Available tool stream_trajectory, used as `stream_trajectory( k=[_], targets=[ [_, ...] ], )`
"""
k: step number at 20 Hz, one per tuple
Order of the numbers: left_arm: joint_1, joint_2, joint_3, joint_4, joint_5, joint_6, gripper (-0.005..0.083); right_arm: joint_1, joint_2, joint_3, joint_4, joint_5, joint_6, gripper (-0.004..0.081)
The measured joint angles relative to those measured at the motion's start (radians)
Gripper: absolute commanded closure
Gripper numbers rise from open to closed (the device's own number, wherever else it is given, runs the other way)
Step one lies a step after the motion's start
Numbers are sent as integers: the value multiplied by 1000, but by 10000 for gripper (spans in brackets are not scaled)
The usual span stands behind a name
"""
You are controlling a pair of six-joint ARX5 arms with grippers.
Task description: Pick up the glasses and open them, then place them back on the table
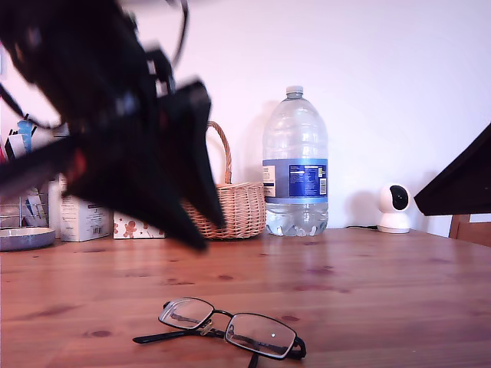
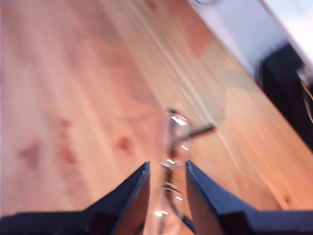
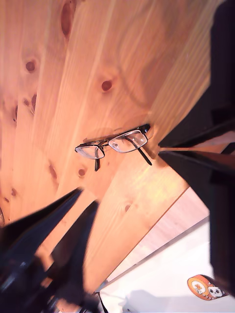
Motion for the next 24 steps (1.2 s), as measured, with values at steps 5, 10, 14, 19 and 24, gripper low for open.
stream_trajectory(
  k=[5, 10, 14, 19, 24],
  targets=[
    [6, 76, 0, 31, -12, 33, 570, 0, 2, 0, 0, 0, -12, 781],
    [23, 128, 0, 102, -16, 45, 570, 0, 3, 0, 0, 0, -12, 781],
    [46, 174, 0, 117, -45, 82, 570, 0, 3, 0, 0, 0, -12, 781],
    [61, 210, 0, 168, -48, 84, 570, 0, 3, 0, 0, 0, -12, 781],
    [60, 210, 7, 196, -45, 84, 570, 0, 3, 0, 0, 0, -13, 781]
  ],
)
